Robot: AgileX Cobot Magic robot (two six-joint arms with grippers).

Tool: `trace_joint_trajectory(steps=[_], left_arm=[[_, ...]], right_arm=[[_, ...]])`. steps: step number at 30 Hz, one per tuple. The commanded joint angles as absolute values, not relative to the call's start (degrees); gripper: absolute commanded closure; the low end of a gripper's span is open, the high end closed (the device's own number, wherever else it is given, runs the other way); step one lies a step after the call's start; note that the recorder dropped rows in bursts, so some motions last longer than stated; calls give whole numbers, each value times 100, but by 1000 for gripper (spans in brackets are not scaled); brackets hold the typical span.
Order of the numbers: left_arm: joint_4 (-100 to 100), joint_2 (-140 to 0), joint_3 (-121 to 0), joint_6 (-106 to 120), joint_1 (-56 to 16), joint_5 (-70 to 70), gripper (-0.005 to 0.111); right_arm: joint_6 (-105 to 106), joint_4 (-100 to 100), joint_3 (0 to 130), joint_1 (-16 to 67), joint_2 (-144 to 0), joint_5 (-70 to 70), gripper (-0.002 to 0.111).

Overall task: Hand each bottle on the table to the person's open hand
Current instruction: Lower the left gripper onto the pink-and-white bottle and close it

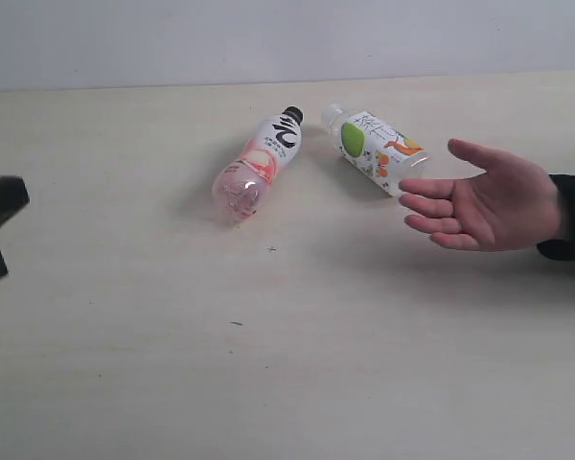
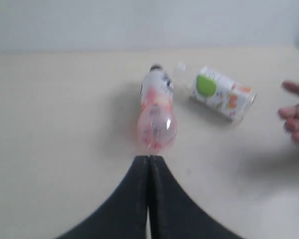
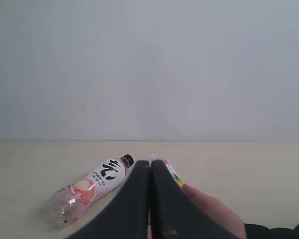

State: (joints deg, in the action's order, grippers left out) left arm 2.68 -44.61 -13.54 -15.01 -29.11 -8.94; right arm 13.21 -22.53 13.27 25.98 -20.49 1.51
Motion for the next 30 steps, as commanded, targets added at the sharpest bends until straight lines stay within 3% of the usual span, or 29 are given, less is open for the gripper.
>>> trace_joint_trajectory(steps=[1, 14, 20, 24, 26, 28, 30], left_arm=[[276, -4739, -1912, -2036, -2922, -2051, 107], [727, -7846, -6932, -1391, -2922, 3654, 107], [154, -10382, -10028, -962, -2922, 6419, 107], [-510, -11770, -11263, -234, -3157, 6827, 105], [-456, -12253, -11641, -142, -3350, 6681, 96], [-314, -12640, -11998, -82, -3506, 6645, 80], [-314, -12922, -12287, -82, -3574, 6645, 54]], right_arm=[[1319, -2256, 1297, 2601, -2022, 81, 108], [1319, -2256, 1297, 2601, -2022, 81, 108], [1319, -2256, 1297, 2601, -2022, 81, 108], [1319, -2256, 1297, 2601, -2022, 81, 108], [1319, -2256, 1297, 2601, -2022, 81, 108], [1319, -2256, 1297, 2601, -2022, 81, 108], [1319, -2256, 1297, 2601, -2022, 81, 108]])
